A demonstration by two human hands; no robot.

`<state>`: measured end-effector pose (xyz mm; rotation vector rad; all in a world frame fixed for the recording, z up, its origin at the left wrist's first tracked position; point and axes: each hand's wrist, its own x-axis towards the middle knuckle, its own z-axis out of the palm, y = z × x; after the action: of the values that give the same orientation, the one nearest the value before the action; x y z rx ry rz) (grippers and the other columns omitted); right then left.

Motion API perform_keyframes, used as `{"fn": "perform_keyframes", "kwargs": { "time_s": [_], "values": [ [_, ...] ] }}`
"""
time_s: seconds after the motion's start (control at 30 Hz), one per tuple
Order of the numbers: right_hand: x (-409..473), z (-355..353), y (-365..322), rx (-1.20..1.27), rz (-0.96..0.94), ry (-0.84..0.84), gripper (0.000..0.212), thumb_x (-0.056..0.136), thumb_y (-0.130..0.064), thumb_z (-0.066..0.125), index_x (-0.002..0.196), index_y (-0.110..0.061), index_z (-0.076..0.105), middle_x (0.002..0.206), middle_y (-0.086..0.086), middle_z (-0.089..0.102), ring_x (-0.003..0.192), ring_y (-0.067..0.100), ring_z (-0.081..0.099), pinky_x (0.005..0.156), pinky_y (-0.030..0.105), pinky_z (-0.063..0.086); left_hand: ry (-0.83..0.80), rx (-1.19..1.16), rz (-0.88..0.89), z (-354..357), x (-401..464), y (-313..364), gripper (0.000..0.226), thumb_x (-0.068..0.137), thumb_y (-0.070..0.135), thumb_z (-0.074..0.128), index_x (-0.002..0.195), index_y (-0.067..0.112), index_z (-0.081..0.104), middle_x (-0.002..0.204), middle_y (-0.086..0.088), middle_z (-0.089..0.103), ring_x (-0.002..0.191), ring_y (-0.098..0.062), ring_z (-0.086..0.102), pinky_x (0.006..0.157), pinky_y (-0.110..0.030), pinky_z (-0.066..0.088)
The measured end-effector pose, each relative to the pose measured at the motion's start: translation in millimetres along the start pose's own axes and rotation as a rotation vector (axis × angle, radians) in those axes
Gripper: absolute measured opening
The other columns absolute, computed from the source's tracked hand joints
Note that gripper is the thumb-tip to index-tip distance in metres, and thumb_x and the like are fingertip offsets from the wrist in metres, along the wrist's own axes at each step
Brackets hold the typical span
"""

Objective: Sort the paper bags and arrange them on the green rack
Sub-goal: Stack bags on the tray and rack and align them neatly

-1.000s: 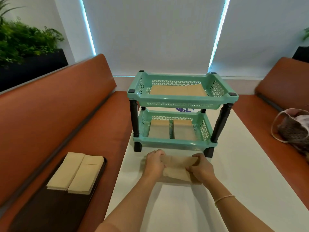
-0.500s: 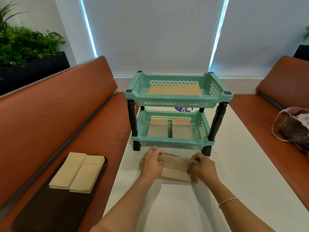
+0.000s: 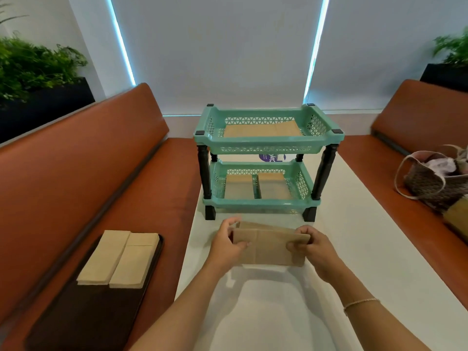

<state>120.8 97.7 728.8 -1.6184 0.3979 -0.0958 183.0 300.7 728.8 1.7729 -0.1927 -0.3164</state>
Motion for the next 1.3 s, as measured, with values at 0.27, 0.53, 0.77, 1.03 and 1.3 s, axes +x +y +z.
{"fn": "perform_keyframes", "kwargs": {
  "time_s": [0.27, 0.53, 0.77, 1.03, 1.3],
  "values": [
    [-31.1, 22.9, 34.6, -0.136, 0.039, 0.085, 0.034, 0.073, 0.020, 0.056, 0.092, -0.007, 0.065, 0.085, 0.007, 0.065, 0.078, 0.019, 0.059, 0.061, 0.019, 0.048, -0.030, -0.024, -0.071, 9.6, -26.9, -40.7, 0.045, 0.081, -0.003, 0.066, 0.109, 0.029, 0.050, 0.108, -0.001, 0.060, 0.095, -0.013, 0.056, 0.067, -0.011, 0.044],
    [-32.5, 13.7, 33.4, -0.158, 0.048, 0.104, 0.036, 0.070, 0.018, 0.065, 0.083, -0.015, 0.066, 0.084, 0.005, 0.068, 0.083, 0.025, 0.063, 0.071, 0.032, 0.052, -0.030, 0.032, -0.090, 12.3, -28.4, -41.0, 0.037, 0.076, 0.004, 0.073, 0.110, 0.015, 0.064, 0.105, 0.000, 0.068, 0.103, -0.018, 0.062, 0.084, -0.022, 0.050],
    [-26.2, 4.4, 24.2, -0.469, 0.107, 0.112, 0.024, 0.074, 0.001, 0.070, 0.096, -0.006, 0.067, 0.097, 0.013, 0.067, 0.092, 0.029, 0.061, 0.080, 0.036, 0.051, -0.127, 0.219, -0.047, -2.5, -17.7, -19.8, 0.033, 0.071, 0.005, 0.076, 0.101, 0.018, 0.068, 0.094, 0.004, 0.068, 0.094, -0.015, 0.063, 0.079, -0.024, 0.053],
    [-21.4, 9.4, -44.5, -0.448, -0.092, 0.100, 0.039, 0.071, 0.002, 0.072, 0.099, -0.021, 0.058, 0.090, 0.004, 0.061, 0.083, 0.019, 0.056, 0.065, 0.023, 0.047, -0.177, 0.457, 0.005, 9.0, -15.2, 5.9, 0.033, 0.079, 0.003, 0.062, 0.110, 0.013, 0.064, 0.104, -0.005, 0.066, 0.095, -0.018, 0.058, 0.077, -0.026, 0.049],
    [-37.5, 37.5, 2.3, -0.267, 0.039, -0.042, 0.041, 0.076, 0.015, 0.054, 0.108, -0.009, 0.057, 0.100, 0.010, 0.064, 0.097, 0.029, 0.061, 0.084, 0.043, 0.055, -0.123, -0.113, -0.168, 25.3, -26.0, -15.8, 0.049, 0.079, 0.003, 0.071, 0.124, 0.012, 0.054, 0.114, -0.006, 0.065, 0.107, -0.022, 0.059, 0.092, -0.033, 0.050]
  ]
}}
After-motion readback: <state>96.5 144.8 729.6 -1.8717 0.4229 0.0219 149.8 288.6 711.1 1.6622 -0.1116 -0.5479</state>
